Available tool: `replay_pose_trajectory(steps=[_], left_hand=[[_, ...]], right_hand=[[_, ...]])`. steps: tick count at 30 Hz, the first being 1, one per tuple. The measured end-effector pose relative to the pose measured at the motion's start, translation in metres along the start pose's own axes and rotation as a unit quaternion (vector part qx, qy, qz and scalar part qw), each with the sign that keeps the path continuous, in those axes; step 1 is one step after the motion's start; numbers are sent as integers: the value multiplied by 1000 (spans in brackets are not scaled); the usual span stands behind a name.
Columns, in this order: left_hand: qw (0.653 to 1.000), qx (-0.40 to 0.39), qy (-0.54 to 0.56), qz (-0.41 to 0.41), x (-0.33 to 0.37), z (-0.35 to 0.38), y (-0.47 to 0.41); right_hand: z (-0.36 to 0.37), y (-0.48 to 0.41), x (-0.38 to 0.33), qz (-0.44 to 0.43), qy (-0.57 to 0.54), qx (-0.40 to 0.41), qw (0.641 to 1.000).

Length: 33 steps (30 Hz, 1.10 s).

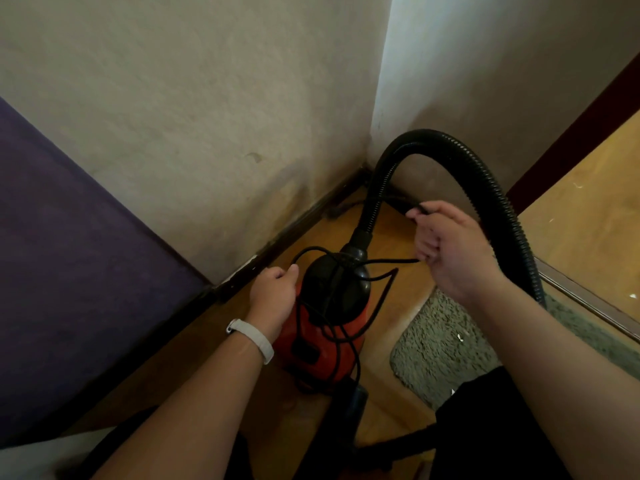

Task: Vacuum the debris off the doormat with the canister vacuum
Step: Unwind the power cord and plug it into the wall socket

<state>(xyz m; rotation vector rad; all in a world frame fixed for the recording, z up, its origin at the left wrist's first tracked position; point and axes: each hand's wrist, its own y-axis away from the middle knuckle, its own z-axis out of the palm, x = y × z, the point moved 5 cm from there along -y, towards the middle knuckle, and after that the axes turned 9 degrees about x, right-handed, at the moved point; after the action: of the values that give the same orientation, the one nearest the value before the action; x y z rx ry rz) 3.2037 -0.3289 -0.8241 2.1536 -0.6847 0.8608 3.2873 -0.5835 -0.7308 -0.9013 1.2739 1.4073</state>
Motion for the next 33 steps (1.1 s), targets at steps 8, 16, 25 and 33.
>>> replay_pose_trajectory(steps=[8, 16, 25, 33], left_hand=[[983, -40, 150, 102, 64, 7, 37], [894, -64, 440, -45, 106, -14, 27], [919, 79, 376, 88, 144, -97, 29], [890, 234, 378, 106, 140, -215, 54]], right_hand=[[22, 14, -2, -22, 63, -71, 995], [62, 27, 15, -95, 301, -195, 929], [123, 31, -8, -107, 310, -341, 881], [245, 37, -129, -424, 342, -295, 785]])
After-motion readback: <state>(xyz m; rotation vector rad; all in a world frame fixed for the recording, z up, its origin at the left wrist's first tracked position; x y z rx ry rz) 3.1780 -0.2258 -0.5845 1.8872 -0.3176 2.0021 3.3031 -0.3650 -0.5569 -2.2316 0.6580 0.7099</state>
